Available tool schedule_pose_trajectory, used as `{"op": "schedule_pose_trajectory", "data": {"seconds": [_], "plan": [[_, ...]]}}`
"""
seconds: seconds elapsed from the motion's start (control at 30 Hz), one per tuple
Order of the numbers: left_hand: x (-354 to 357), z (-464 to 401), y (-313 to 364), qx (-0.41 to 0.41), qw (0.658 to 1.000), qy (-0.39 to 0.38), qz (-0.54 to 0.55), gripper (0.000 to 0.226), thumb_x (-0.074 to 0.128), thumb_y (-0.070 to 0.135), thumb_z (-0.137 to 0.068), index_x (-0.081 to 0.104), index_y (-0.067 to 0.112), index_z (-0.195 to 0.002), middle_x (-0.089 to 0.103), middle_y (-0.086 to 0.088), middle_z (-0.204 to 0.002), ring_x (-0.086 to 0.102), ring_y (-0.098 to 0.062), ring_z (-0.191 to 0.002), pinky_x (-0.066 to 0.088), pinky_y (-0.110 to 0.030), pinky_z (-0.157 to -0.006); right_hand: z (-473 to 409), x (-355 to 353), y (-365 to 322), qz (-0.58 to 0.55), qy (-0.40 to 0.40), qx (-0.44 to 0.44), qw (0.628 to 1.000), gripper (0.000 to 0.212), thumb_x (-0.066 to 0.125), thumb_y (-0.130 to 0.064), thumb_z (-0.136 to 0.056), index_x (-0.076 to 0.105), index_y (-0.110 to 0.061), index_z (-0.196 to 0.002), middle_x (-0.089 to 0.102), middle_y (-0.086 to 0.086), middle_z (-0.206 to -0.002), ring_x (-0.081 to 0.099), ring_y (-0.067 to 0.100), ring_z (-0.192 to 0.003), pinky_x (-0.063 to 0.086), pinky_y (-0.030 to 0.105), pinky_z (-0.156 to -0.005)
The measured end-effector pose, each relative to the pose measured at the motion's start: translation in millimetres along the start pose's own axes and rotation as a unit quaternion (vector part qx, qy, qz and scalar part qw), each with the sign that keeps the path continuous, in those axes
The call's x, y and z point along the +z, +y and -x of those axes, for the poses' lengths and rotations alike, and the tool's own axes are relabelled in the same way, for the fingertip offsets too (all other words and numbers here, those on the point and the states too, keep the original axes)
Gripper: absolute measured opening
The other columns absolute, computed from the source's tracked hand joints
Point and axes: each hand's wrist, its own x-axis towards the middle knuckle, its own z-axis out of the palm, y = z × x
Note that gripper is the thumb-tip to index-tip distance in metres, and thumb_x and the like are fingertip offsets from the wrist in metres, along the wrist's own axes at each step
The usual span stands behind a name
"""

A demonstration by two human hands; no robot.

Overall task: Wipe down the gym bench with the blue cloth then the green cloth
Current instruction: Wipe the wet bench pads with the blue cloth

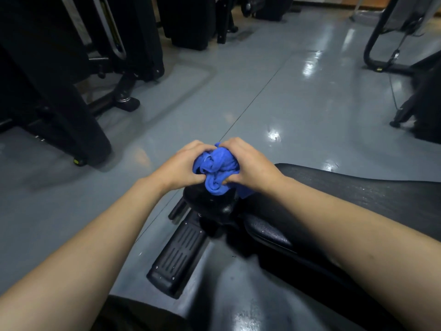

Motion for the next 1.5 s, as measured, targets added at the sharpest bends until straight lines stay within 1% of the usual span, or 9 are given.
{"op": "schedule_pose_trajectory", "data": {"seconds": [0.23,0.33,0.43,0.53,0.63,0.73,0.83,1.03,1.5], "plan": [[61,15,-33,-0.067,0.982,-0.169,-0.057,0.088,0.081,0.022,-0.076,0.036,0.025,-0.152,0.039,0.000,-0.143,0.036,-0.022,-0.131,0.032,-0.034,-0.113,24,56,39,0.042,-0.144,0.058,0.987,0.096,0.088,-0.046,-0.064,0.043,-0.016,-0.143,0.038,0.003,-0.143,0.042,0.022,-0.132,0.035,0.031,-0.111],[64,16,-39,-0.061,0.972,-0.206,-0.097,0.108,0.086,0.037,-0.068,0.024,0.032,-0.157,0.029,0.006,-0.151,0.027,-0.020,-0.139,0.026,-0.035,-0.118,34,58,43,0.023,-0.157,0.079,0.984,0.105,0.086,-0.052,-0.065,0.035,-0.016,-0.150,0.033,0.001,-0.151,0.035,0.017,-0.139,0.029,0.026,-0.115],[56,13,-29,-0.072,0.972,-0.209,-0.077,0.125,0.082,0.060,-0.058,0.013,0.038,-0.159,0.009,0.012,-0.162,0.009,-0.008,-0.148,0.013,-0.034,-0.124,36,41,46,0.068,-0.136,0.068,0.986,0.110,0.077,-0.066,-0.067,0.030,-0.015,-0.152,0.032,0.003,-0.155,0.035,0.022,-0.140,0.029,0.034,-0.117],[63,5,-14,-0.081,0.985,-0.150,-0.019,0.114,0.067,0.078,-0.064,0.013,0.042,-0.158,0.002,0.018,-0.165,-0.002,-0.008,-0.153,0.012,-0.040,-0.126,47,18,57,0.119,-0.097,0.070,0.986,0.099,0.067,-0.066,-0.080,0.030,-0.010,-0.153,0.032,0.008,-0.159,0.029,0.023,-0.145,0.020,0.034,-0.121],[91,-3,-9,-0.101,0.985,-0.133,-0.045,0.103,0.050,0.086,-0.065,0.010,0.054,-0.154,-0.004,0.016,-0.167,-0.008,-0.014,-0.155,0.010,-0.049,-0.125,67,1,70,0.167,-0.076,0.098,0.978,0.093,0.050,-0.072,-0.085,0.032,-0.011,-0.152,0.032,0.007,-0.158,0.027,0.020,-0.146,0.015,0.037,-0.123],[120,0,-10,-0.104,0.985,-0.121,-0.072,0.098,0.065,0.077,-0.069,0.015,0.059,-0.151,-0.002,0.010,-0.168,0.001,-0.022,-0.155,0.013,-0.055,-0.123,86,-3,80,0.203,-0.100,0.128,0.966,0.101,0.025,-0.081,-0.077,0.027,-0.015,-0.154,0.026,0.003,-0.160,0.018,0.018,-0.150,0.008,0.044,-0.124],[128,1,-14,-0.101,0.987,-0.095,-0.078,0.090,0.071,0.069,-0.075,0.023,0.056,-0.150,0.001,0.010,-0.168,0.007,-0.024,-0.155,0.017,-0.056,-0.122,98,-3,87,0.239,-0.130,0.139,0.952,0.106,0.016,-0.084,-0.074,0.020,-0.018,-0.157,0.014,0.001,-0.165,0.005,0.020,-0.153,0.004,0.048,-0.124],[139,-12,-12,-0.104,0.989,-0.060,-0.092,0.076,0.072,0.051,-0.080,0.036,0.050,-0.146,0.009,0.009,-0.167,0.016,-0.027,-0.153,0.021,-0.052,-0.121,104,3,93,0.272,-0.144,0.142,0.941,0.105,0.007,-0.082,-0.075,0.018,-0.018,-0.157,0.012,0.004,-0.166,0.002,0.024,-0.153,0.004,0.050,-0.123],[152,-102,-2,-0.112,0.986,-0.072,-0.105,0.071,0.071,0.034,-0.082,0.042,0.041,-0.147,0.016,0.000,-0.165,0.018,-0.024,-0.151,0.026,-0.053,-0.118,105,7,97,0.276,-0.130,0.137,0.942,0.101,0.007,-0.077,-0.078,0.021,-0.014,-0.155,0.017,0.008,-0.164,0.007,0.029,-0.153,0.007,0.052,-0.123]]}}
